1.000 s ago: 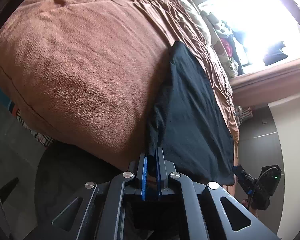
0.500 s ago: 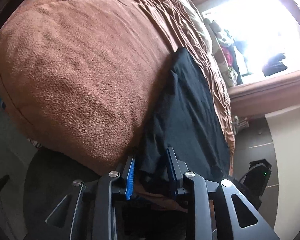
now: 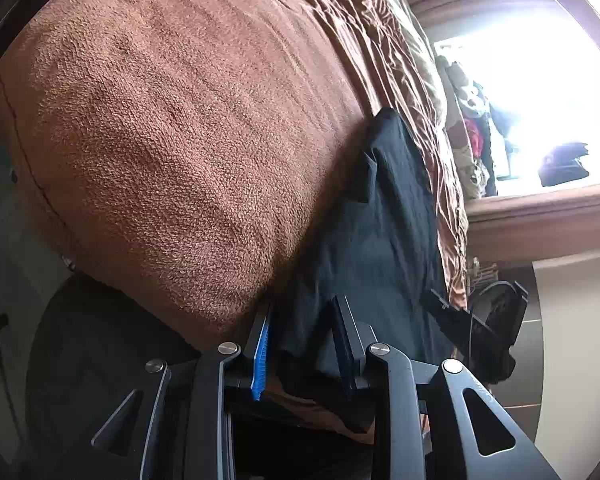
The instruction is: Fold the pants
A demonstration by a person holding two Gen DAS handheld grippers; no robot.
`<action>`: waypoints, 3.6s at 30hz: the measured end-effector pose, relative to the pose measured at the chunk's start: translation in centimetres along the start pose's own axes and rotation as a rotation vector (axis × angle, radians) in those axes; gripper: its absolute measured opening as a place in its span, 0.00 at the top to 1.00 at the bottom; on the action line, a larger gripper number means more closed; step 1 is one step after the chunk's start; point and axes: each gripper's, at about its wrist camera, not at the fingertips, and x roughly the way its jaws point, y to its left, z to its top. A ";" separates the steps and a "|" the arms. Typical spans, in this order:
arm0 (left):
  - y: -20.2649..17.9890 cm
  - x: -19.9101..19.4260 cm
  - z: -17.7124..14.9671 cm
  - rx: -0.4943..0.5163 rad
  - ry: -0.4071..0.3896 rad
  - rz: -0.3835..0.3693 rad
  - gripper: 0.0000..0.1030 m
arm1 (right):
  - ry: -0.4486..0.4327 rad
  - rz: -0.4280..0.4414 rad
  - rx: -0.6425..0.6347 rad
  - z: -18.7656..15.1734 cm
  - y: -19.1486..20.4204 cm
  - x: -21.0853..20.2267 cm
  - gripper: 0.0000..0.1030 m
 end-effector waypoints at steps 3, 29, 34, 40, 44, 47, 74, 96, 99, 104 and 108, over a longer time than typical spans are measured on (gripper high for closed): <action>-0.1 0.1 0.1 -0.011 0.002 0.007 0.72 | -0.003 -0.011 0.008 1.4 -0.2 0.5 0.84; -0.7 1.0 0.0 0.018 0.028 0.003 0.68 | 0.043 0.006 -0.078 0.4 1.3 0.8 0.93; -1.0 0.8 0.0 0.037 0.022 -0.007 0.68 | 0.056 0.029 -0.078 -2.8 1.6 -0.4 0.93; -1.2 1.1 0.3 0.041 0.012 -0.014 0.68 | 0.066 0.061 -0.075 -5.9 1.7 -1.7 0.93; -1.4 1.2 0.3 0.049 0.007 -0.016 0.68 | 0.060 0.080 -0.064 -7.6 1.7 -2.5 0.93; -1.7 1.3 0.3 0.058 0.011 -0.014 0.85 | 0.056 0.089 -0.053 -8.9 1.7 -3.1 0.93; -22.2 1.0 -0.8 0.469 -0.021 -0.192 0.94 | -0.254 0.223 0.185 -15.8 -8.0 -16.3 0.63; -34.3 11.9 -10.5 0.694 0.236 -0.258 0.94 | -0.370 0.202 0.349 -22.4 -15.8 -22.6 0.59; -34.6 14.0 -12.5 0.706 0.292 -0.255 0.94 | -0.376 0.192 0.373 -23.5 -16.7 -23.3 0.59; -34.2 16.5 -15.2 0.715 0.371 -0.246 0.94 | -0.383 0.183 0.412 -24.4 -18.2 -23.9 0.59; -33.4 18.0 -17.1 0.718 0.425 -0.234 0.94 | -0.383 0.181 0.432 -25.1 -18.6 -24.3 0.59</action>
